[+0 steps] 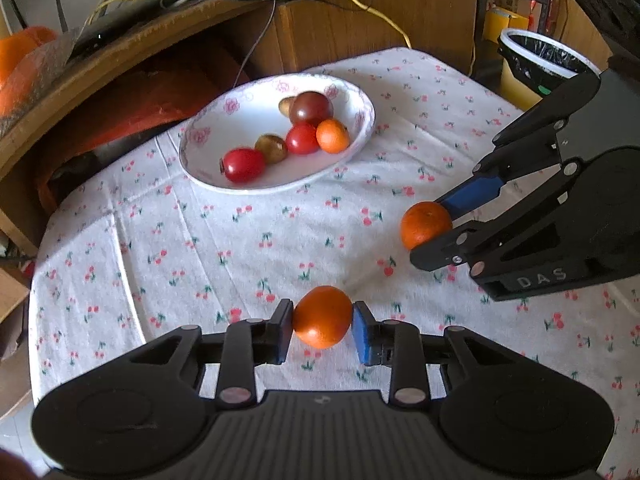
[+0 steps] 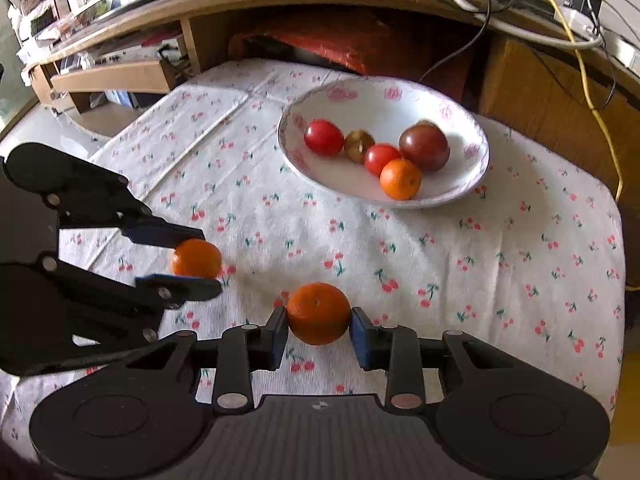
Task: Organize fruits
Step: 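Carry both oranges toward the white bowl with both tools, then lower both oranges into the bowl and open both tools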
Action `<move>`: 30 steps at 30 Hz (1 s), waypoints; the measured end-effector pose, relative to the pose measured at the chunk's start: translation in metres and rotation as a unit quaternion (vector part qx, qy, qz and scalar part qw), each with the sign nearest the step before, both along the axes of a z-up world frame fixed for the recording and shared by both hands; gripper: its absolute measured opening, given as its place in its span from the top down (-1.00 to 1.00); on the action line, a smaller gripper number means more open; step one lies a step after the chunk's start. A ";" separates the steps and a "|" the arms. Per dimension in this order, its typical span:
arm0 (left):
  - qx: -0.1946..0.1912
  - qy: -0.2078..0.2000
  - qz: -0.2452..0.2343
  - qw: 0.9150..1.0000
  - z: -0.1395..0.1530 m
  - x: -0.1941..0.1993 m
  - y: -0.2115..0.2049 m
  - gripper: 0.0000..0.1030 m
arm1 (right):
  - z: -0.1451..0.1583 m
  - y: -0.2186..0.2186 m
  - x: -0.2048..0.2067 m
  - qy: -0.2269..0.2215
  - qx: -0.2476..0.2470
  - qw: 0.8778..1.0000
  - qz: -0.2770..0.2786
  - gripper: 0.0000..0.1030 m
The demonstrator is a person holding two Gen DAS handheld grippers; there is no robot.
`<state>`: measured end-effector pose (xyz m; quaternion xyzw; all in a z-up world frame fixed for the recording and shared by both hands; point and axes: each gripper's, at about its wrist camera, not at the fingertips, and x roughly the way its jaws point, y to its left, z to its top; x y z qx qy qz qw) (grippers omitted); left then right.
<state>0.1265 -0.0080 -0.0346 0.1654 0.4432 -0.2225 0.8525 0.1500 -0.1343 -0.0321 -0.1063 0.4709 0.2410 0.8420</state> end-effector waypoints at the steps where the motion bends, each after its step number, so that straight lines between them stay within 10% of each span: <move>1: -0.001 -0.002 0.000 1.000 0.002 0.002 -0.001 0.23 | 0.003 0.000 0.001 -0.004 0.004 1.000 -0.002 0.46; 30: -0.008 -0.053 0.035 0.998 0.015 0.078 -0.025 0.24 | 0.014 -0.016 0.059 -0.052 0.027 0.996 -0.062 0.43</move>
